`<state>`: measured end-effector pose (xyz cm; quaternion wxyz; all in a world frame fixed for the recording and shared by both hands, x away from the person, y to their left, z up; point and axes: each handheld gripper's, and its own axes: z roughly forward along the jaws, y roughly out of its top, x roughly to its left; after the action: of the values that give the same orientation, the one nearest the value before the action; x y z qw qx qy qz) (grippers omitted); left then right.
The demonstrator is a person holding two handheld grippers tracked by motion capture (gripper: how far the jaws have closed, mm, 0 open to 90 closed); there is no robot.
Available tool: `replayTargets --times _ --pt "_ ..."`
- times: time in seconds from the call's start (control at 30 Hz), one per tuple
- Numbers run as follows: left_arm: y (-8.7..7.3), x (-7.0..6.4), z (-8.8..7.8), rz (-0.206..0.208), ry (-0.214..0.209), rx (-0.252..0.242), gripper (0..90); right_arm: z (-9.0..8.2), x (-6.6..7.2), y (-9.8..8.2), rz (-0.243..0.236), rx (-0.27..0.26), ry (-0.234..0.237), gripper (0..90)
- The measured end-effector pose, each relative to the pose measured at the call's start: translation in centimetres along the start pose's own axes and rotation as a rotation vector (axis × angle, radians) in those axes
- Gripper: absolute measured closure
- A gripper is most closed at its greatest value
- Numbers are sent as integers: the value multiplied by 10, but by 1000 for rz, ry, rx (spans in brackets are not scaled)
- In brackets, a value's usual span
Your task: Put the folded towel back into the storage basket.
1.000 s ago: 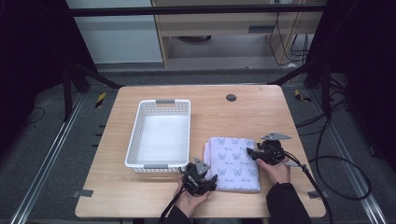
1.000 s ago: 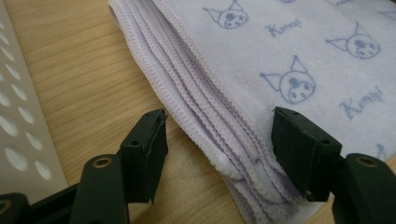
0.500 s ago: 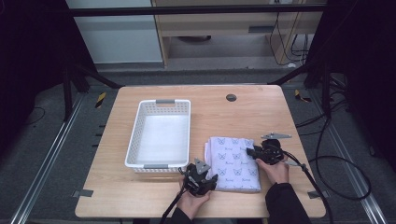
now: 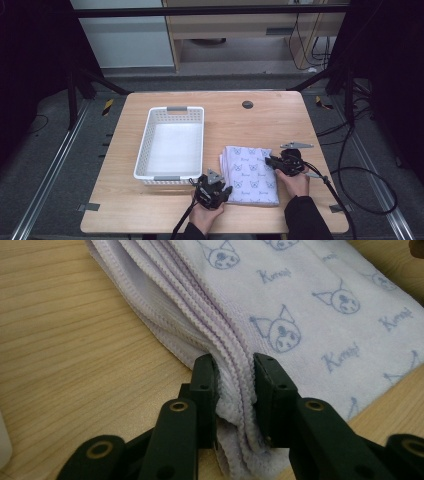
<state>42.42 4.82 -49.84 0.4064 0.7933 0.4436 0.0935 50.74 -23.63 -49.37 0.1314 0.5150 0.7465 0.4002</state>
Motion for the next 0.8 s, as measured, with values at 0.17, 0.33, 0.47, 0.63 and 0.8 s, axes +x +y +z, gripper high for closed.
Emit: replayTargets --times 0.17,0.33,0.47,0.63,0.8 --pt "2 1 -3 29 -10 -26 736 -11 2 3 -20 -32 3 773" --pt "7 -3 -13 56 -7 -41 738 -21 6 7 -34 -60 15 775" --pt "13 -6 -25 79 -8 -54 738 -32 11 11 -70 -83 10 774" --pt "22 -10 -40 112 -8 -64 736 -52 17 18 -84 -137 24 774" --pt "29 -13 -49 140 -6 -72 736 -61 22 22 -95 -168 24 774"
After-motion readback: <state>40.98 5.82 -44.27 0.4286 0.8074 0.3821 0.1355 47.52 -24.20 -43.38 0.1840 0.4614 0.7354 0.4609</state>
